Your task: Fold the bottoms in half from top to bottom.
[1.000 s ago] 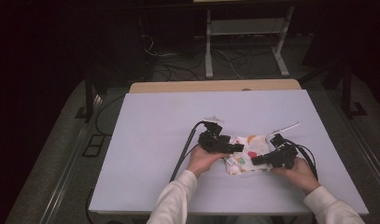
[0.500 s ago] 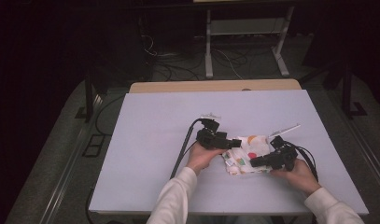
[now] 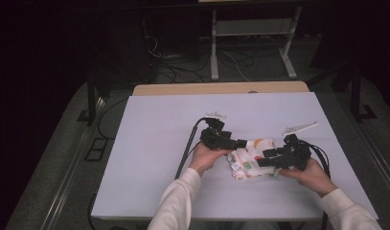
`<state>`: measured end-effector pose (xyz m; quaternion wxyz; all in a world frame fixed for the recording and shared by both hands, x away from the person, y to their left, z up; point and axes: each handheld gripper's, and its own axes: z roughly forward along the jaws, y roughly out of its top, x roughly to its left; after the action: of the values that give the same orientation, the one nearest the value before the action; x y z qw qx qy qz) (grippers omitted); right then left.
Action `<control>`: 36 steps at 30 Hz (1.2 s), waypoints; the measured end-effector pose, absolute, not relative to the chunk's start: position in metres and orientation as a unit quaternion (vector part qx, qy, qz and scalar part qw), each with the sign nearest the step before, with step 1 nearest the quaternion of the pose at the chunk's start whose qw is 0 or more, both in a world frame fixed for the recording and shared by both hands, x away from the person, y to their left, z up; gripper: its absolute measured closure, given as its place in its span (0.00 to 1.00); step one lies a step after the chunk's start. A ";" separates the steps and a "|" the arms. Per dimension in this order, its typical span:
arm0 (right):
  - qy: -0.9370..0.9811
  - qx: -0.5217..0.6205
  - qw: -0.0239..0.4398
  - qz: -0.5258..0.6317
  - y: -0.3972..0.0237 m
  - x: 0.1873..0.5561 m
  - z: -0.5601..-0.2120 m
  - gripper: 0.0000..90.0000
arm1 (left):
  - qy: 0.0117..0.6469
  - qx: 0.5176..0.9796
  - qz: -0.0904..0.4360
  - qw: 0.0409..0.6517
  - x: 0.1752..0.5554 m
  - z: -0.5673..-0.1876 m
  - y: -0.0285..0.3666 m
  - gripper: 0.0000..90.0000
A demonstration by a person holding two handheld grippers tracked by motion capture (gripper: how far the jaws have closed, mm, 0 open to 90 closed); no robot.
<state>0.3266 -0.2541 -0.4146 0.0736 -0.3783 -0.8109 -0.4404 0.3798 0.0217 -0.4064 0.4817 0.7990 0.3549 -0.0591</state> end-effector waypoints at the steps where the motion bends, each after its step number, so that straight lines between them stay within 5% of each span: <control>1: -0.811 -0.375 0.076 -0.443 -0.255 0.327 -0.413 0.30 | 0.354 0.801 -0.060 0.478 0.380 -0.406 0.022 0.18; 16: -0.798 -0.377 0.039 -0.468 -0.277 0.344 -0.379 0.00 | 0.352 0.818 -0.050 0.453 0.389 -0.397 0.024 0.02; 36: -0.787 -0.416 0.025 -0.455 -0.304 0.379 -0.383 0.00 | 0.367 0.822 -0.024 0.435 0.407 -0.398 0.037 0.00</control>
<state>0.3791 -0.3043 -0.3829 0.0247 -0.4156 -0.7870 -0.4552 0.4067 0.0371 -0.3984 0.4350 0.8220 0.3667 -0.0240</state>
